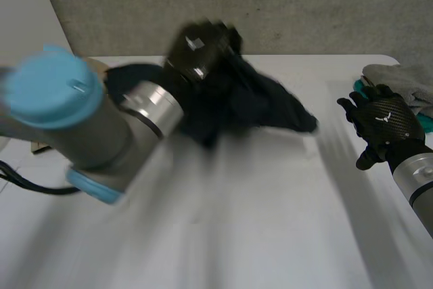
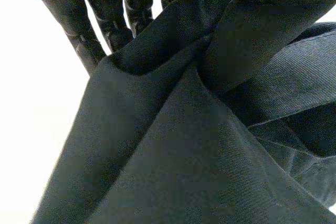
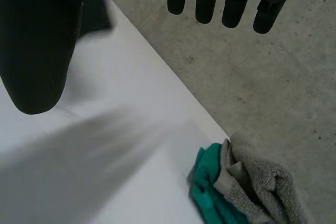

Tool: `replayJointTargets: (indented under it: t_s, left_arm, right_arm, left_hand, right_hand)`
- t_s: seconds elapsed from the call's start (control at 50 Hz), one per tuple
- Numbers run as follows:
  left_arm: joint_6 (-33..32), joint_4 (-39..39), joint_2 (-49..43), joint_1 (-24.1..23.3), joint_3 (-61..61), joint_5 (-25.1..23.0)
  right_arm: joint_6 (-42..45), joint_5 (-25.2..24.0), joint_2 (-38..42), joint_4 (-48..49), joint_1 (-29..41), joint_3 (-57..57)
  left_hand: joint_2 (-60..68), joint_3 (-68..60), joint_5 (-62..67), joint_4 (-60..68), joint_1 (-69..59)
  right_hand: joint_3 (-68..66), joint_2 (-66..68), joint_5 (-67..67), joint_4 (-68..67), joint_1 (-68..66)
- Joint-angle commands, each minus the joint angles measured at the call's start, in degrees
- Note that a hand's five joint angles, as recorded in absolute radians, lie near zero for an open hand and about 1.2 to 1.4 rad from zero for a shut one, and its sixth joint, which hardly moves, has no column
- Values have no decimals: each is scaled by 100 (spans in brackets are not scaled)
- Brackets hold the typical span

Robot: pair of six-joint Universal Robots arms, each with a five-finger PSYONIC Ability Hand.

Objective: Fold the laundry.

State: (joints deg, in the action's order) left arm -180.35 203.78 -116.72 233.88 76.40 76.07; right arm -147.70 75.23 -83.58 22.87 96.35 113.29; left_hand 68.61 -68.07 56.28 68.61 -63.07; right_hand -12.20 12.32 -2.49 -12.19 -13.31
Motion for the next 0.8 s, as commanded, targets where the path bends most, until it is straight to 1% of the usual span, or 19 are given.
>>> replayJointTargets:
  t_s: [0.02, 0.06, 0.08, 0.1, 0.12, 0.22, 0.32, 0.36, 0.38, 0.46, 0.48, 0.54, 0.56, 0.62, 0.64, 0.7, 0.72, 0.76, 0.8]
  left_arm:
    - [-333, -373, -905, -342, 15, 75]
    - [-448, -488, -914, -465, 86, 57]
    - [-553, -576, -853, -605, 173, 74]
    - [-598, -620, -792, -650, 226, 92]
    - [-642, -647, -704, -694, 279, 101]
    - [-756, -717, 289, -642, 718, 364]
    - [-870, -682, 965, -475, 1315, 1092]
    - [-967, -682, 1159, -396, 1483, 1251]
    - [-1020, -682, 1247, -317, 1553, 1304]
    - [-1415, -673, 1520, 411, 1826, 1314]
    - [-1572, -673, 1529, 770, 1844, 1253]
    - [-1810, -673, 1442, 1264, 1783, 1042]
    - [-1976, -673, 1320, 1535, 1721, 780]
    - [-2232, -682, 942, 1941, 1581, 252]
    - [-2398, -708, 645, 2203, 1458, -124]
    - [-2628, -717, 256, 2469, 1256, -653]
    - [-2733, -717, 3, 2583, 1107, -925]
    - [-2830, -691, -262, 2619, 948, -1102]
    - [-2883, -691, -658, 2671, 632, -1121]
  right_arm:
    - [-277, -17, 18, -46, -11, -9]
    - [-338, -17, 18, -90, -2, -18]
    - [-356, -17, 26, -116, -2, -26]
    - [-365, -17, 26, -143, -2, -35]
    - [-383, -35, 26, -195, -2, -61]
    - [-488, -52, 18, -432, 7, -141]
    - [-716, -79, 18, -880, 24, -281]
    - [-787, -79, 9, -1169, 42, -360]
    - [-796, -79, 9, -1293, 68, -378]
    - [-831, -96, 0, -1865, 305, -439]
    - [-848, -105, 0, -1944, 375, -448]
    - [-1129, -79, -70, -2015, 665, -510]
    - [-1243, -61, -96, -2015, 753, -519]
    - [-1586, -61, -193, -2015, 1105, -589]
    - [-1622, -44, -167, -2015, 1193, -598]
    - [-1648, -9, -88, -1901, 1527, -624]
    - [-1640, 0, -44, -1848, 1597, -624]
    - [-1596, 97, 210, -1576, 1808, -694]
    - [-1535, 176, 412, -1409, 1922, -747]
  left_hand:
    - [708, -763, 941, 708, -1262]
    - [-1254, 1199, -1021, -1254, 699]
    - [-3446, 3391, -3213, -3446, 2891]
    - [-4167, 4113, -3934, -4167, 3613]
    - [-4507, 4453, -4275, -4507, 3953]
    - [-4948, 4894, -4715, -4948, 4394]
    - [-5065, 5010, -4832, -5065, 4511]
    - [-5200, 5146, -4967, -5200, 4646]
    - [-5250, 5196, -5018, -5250, 4696]
    - [-5435, 5381, -5203, -5435, 4881]
    - [-5419, 5365, -5187, -5419, 4865]
    - [-5436, 5382, -5203, -5436, 4882]
    - [-5436, 5382, -5203, -5436, 4882]
    - [-5436, 5382, -5203, -5436, 4882]
    - [-5419, 5365, -5187, -5419, 4865]
    - [-5386, 5331, -5153, -5386, 4831]
    - [-5386, 5331, -5153, -5386, 4831]
    - [-5369, 5314, -5136, -5369, 4815]
    - [-5318, 5264, -5086, -5318, 4764]
  right_hand:
    - [220, -232, 249, 219, 331]
    - [220, -232, 249, 219, 331]
    - [220, -232, 249, 219, 331]
    - [220, -232, 249, 219, 331]
    - [220, -232, 249, 219, 331]
    - [220, -232, 249, 219, 331]
    - [220, -232, 249, 219, 331]
    - [220, -232, 249, 219, 331]
    - [220, -232, 249, 219, 331]
    - [220, -232, 249, 219, 331]
    - [220, -232, 249, 219, 331]
    - [220, -232, 249, 219, 331]
    - [220, -232, 249, 219, 331]
    - [220, -232, 249, 219, 331]
    - [220, -232, 249, 219, 331]
    - [220, -232, 249, 219, 331]
    - [220, -232, 249, 219, 331]
    - [220, -232, 249, 219, 331]
    - [220, -232, 249, 219, 331]
